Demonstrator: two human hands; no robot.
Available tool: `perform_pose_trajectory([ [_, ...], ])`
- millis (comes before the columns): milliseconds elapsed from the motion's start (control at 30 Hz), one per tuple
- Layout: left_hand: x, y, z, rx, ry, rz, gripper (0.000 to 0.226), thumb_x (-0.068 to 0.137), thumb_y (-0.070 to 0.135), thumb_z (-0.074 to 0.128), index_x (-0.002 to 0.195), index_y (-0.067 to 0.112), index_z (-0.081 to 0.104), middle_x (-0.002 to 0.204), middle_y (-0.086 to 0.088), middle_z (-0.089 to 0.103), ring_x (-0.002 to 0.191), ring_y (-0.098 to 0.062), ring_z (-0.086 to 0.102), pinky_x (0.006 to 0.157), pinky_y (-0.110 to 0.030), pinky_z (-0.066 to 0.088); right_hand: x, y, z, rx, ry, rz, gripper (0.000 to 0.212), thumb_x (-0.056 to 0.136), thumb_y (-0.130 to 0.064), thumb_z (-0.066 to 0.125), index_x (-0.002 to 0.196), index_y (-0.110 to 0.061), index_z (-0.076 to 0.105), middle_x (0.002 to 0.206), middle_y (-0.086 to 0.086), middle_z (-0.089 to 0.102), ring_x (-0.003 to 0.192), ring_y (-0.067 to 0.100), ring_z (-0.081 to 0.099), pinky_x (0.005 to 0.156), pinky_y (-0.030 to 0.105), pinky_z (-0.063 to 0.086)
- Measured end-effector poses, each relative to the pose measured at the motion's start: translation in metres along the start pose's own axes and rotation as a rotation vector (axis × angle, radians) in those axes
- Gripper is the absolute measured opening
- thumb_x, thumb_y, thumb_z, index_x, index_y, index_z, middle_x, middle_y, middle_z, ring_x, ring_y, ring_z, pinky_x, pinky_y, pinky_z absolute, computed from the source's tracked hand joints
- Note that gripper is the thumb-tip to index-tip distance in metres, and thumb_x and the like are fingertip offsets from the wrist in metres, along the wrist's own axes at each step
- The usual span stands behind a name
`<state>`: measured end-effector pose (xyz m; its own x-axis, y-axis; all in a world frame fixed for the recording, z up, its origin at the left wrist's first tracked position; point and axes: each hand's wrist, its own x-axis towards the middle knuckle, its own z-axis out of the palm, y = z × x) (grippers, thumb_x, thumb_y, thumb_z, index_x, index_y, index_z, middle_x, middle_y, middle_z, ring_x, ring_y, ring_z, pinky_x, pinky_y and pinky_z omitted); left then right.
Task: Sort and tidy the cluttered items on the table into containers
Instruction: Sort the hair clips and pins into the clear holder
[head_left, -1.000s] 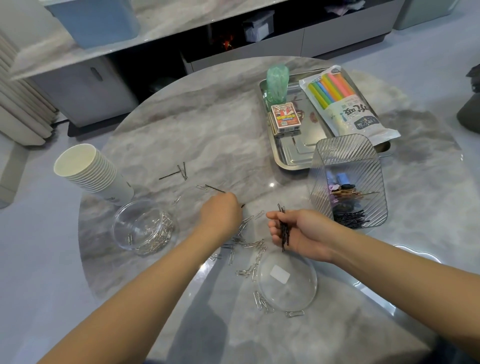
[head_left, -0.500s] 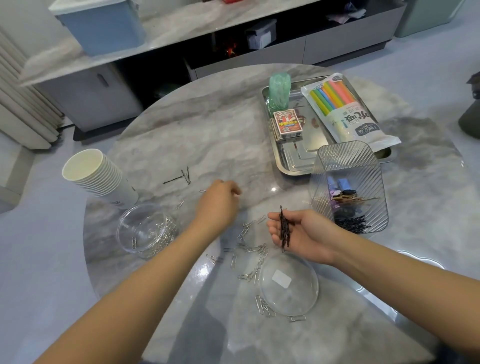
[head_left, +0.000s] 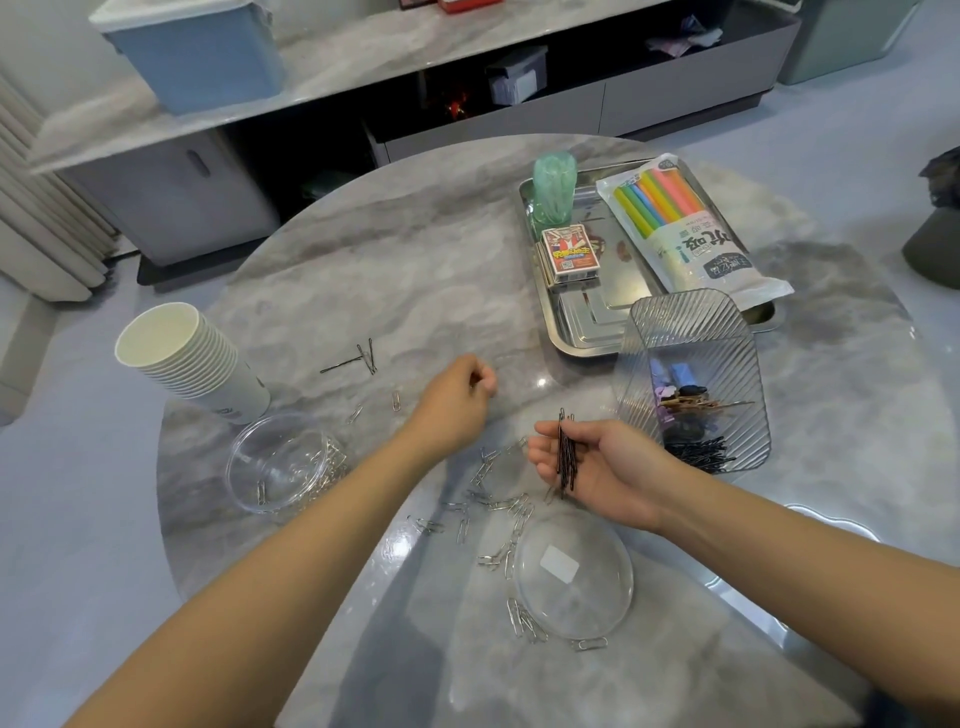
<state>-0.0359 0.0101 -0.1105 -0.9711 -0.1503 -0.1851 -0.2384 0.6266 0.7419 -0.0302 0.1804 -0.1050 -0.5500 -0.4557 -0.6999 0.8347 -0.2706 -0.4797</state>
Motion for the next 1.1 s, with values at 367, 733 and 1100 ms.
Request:
perform_pose_trajectory([
  [367,-0.013,0.031,-0.005,-0.32,-0.07,-0.17,0.01,0.089,0.011,0.063,0.082,0.016,0.058,0.074,-0.003,0.063,0.056,-0.008,0.058,0.043,-0.008,0.037,0.005,-0.01,0.018,-0.079,-0.138,0.022,0.03,0.1,-0.016,0.033,0.094,-0.002,0.059,0.066,0.006,0.062,0.06,0.014,0.056,0.058,0.023,0.048],
  [733,0.054,-0.056,-0.082,0.469,0.191,-0.587,0.07,0.083,0.051,0.064,0.129,0.004,0.042,0.136,-0.017,0.037,0.127,-0.034,0.036,0.098,-0.038,0.038,0.049,-0.01,0.08,-0.074,-0.121,0.037,0.027,0.099,-0.013,0.035,0.085,-0.004,0.056,0.062,0.006,0.055,0.049,0.014,0.053,0.046,0.02,0.046],
  [1100,0.065,-0.075,-0.091,0.539,0.136,-0.504,0.04,0.085,0.017,0.065,0.055,0.01,0.038,0.058,-0.005,0.042,0.066,-0.027,0.054,0.056,-0.025,0.037,0.058,-0.001,0.076,-0.053,-0.068,0.068,0.027,0.099,-0.015,0.036,0.087,-0.004,0.057,0.057,0.005,0.056,0.056,0.015,0.049,0.045,0.019,0.045],
])
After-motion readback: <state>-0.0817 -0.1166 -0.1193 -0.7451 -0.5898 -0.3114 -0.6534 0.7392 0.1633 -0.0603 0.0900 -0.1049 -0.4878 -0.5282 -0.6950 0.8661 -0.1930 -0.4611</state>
